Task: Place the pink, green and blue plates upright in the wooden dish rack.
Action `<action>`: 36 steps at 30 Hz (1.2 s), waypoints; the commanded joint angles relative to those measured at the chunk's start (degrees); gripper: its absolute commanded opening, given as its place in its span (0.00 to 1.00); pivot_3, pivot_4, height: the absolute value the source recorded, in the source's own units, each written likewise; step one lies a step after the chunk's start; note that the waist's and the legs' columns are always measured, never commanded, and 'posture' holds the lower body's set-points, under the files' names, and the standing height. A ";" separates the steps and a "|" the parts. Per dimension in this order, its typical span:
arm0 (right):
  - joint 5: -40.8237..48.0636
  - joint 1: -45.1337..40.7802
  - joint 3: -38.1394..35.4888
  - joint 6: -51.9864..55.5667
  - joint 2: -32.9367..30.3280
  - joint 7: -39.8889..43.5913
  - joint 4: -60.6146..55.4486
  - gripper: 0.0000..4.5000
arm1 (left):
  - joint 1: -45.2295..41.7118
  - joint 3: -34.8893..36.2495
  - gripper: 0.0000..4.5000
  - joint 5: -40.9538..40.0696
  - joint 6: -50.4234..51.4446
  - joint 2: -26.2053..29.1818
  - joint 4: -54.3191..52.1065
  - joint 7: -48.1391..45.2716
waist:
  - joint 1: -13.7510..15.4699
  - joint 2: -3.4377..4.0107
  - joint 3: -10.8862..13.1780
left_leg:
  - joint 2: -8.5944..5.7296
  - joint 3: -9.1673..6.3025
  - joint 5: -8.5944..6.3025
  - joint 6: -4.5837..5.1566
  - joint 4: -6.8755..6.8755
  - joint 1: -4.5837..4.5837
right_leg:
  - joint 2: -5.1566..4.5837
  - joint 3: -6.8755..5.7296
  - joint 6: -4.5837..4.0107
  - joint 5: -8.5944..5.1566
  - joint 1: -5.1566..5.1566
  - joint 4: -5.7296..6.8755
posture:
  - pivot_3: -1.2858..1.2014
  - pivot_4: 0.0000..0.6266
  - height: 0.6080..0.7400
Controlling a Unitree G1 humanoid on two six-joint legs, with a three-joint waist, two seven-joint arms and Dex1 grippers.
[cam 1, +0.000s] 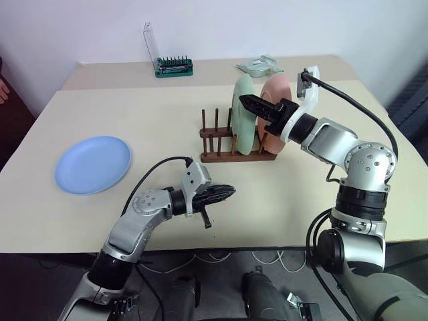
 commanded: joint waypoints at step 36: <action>-46.13 4.15 28.85 -33.17 -21.24 31.05 -16.71 0.66 | -13.87 47.21 0.76 5.30 27.44 12.34 26.88 51.52 | 0.43 -0.82 0.28 | -0.05 -0.08 0.06 -0.14 0.00 -0.05 | -0.06 -0.09 0.06 -0.01 -0.02 -0.06 | 0.52 0.24 1.00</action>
